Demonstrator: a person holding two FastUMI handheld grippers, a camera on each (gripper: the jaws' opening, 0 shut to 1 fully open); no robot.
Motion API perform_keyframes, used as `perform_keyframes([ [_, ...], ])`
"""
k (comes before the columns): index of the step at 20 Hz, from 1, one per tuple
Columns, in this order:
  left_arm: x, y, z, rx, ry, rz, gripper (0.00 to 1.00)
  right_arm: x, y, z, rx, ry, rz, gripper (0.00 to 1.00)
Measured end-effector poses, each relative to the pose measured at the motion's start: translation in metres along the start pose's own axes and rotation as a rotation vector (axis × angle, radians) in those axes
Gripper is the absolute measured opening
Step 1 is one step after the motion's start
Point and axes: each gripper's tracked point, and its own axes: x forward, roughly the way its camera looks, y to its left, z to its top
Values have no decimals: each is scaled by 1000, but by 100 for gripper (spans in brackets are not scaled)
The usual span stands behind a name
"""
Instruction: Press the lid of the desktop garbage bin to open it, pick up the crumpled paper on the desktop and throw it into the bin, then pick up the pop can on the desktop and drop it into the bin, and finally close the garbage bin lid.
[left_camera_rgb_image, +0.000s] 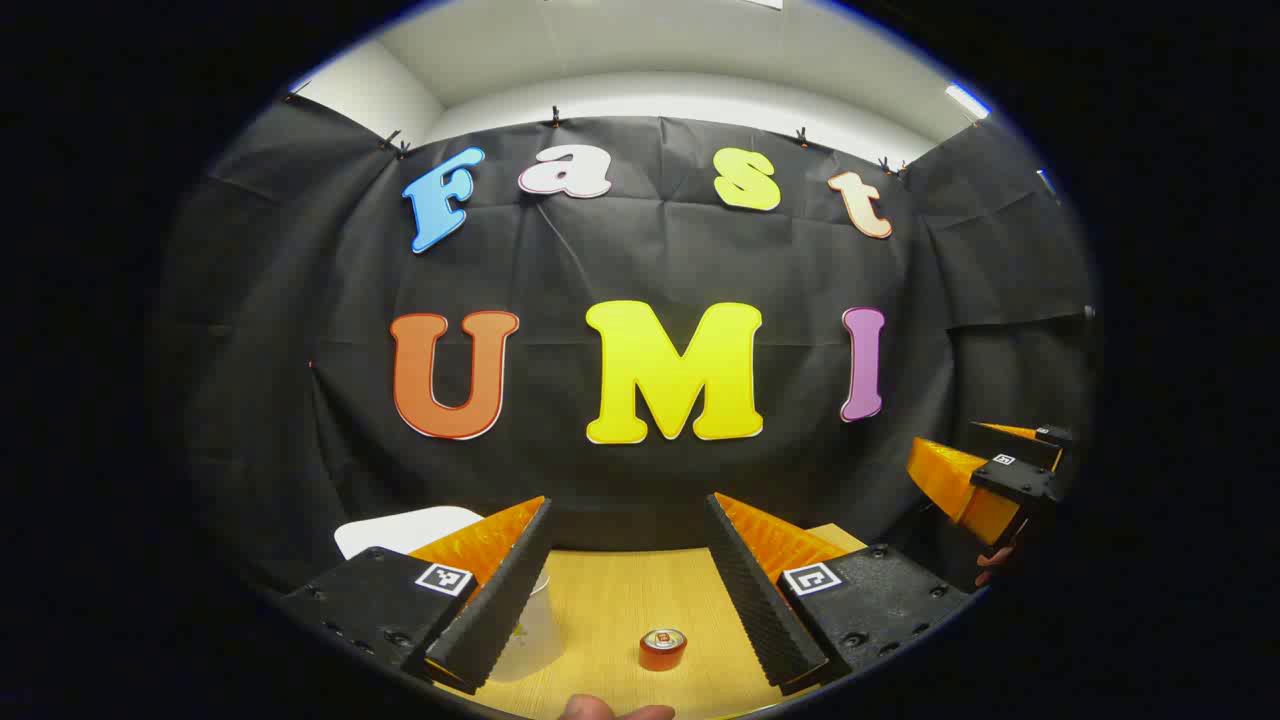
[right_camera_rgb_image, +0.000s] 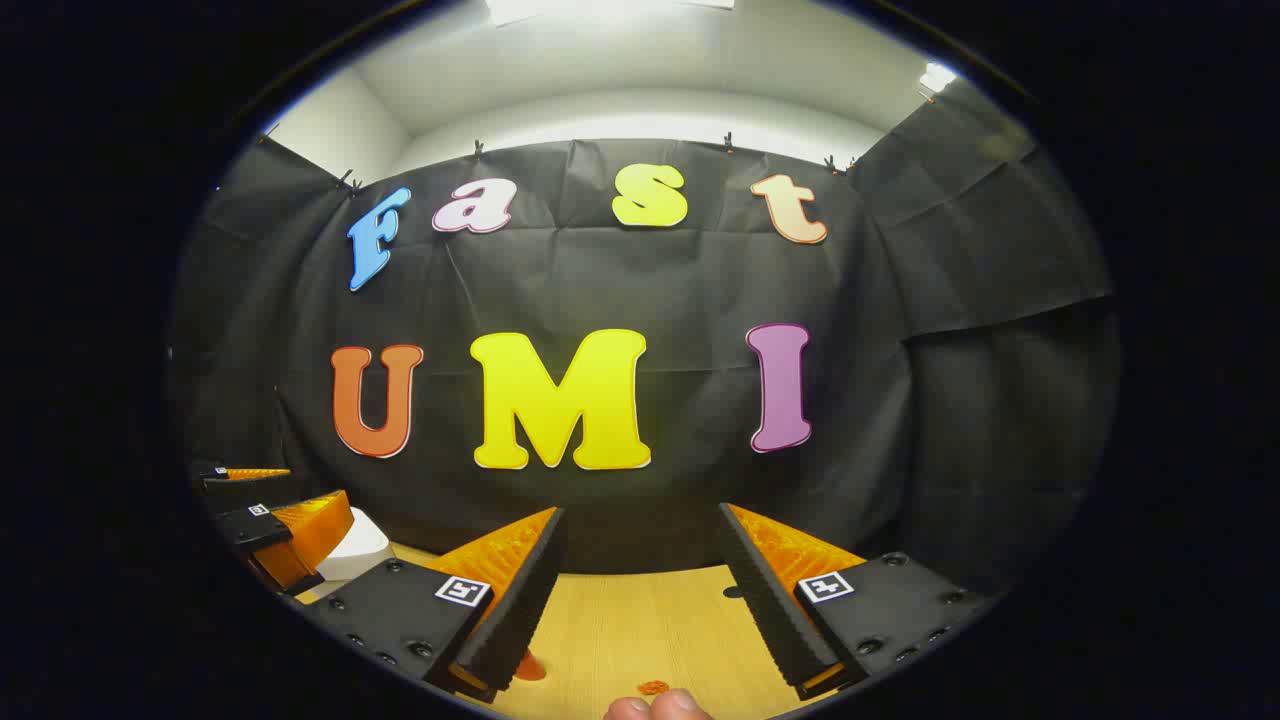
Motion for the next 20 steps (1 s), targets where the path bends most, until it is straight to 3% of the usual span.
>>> perform_keyframes([
  [8, 8, 3, 17, -4, -18, 23, 97, 8, -8, 8, 5, 8, -3, 93],
  [14, 16, -5, 20, 1, -10, -6, 96, 14, -16, 16, 16, 0, -15, 95],
  [20, 19, 15, 5, -11, 33, 76, 97, 11, -17, 6, 14, 21, 13, 95],
])
